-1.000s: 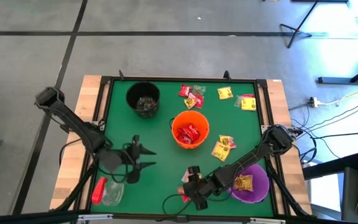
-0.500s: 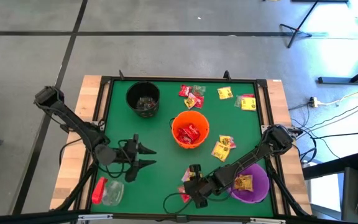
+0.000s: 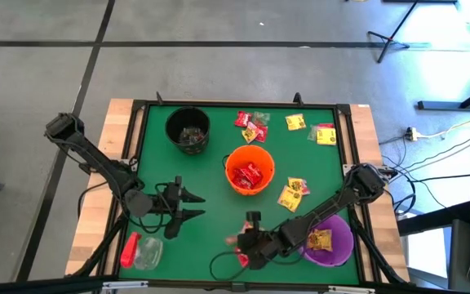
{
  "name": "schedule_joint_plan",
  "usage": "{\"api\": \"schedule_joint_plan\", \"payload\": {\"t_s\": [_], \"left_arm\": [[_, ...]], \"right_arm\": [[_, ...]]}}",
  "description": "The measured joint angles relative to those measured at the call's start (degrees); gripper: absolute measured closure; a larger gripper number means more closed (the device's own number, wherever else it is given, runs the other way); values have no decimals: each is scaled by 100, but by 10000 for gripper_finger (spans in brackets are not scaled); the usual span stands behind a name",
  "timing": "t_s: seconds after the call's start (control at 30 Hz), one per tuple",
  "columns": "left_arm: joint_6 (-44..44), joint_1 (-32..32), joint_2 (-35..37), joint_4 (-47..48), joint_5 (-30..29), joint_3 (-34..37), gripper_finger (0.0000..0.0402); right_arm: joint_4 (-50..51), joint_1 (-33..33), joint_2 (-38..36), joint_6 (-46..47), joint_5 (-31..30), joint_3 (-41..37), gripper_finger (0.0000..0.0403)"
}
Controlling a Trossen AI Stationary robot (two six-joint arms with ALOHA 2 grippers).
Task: Sort candy
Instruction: Put the orange candy into the black bin
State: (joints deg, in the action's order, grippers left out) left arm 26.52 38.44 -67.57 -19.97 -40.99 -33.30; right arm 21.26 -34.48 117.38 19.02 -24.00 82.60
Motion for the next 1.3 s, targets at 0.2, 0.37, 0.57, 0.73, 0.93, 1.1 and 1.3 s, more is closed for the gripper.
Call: {"api": "schedule_joint_plan", "payload": {"t_s": [0.2, 0.37, 0.57, 0.73, 0.93, 1.1, 1.3], "left_arm": [[-8, 0, 0, 23, 6, 0, 232], [-4, 0, -2, 26, 226, 0, 232], [-300, 0, -4, 48, 447, 0, 232], [-400, 0, -209, 24, 456, 0, 232], [-478, -54, -689, -196, 407, 0, 232], [-934, -59, -1015, -760, 407, 0, 232], [-1061, -66, -1130, -889, 367, -4, 232]], "right_arm": [[1075, 95, 0, -269, -1017, 844, 402], [1921, 124, -2, -267, -2015, 1632, 402], [2071, 111, -13, -449, -2242, 2079, 402], [2058, 125, -13, -447, -2276, 2086, 403], [1797, 209, -13, -449, -1704, 2086, 403], [1666, 345, -13, -484, -1429, 2086, 403], [1507, 423, -13, -580, -1327, 2086, 403]]}}
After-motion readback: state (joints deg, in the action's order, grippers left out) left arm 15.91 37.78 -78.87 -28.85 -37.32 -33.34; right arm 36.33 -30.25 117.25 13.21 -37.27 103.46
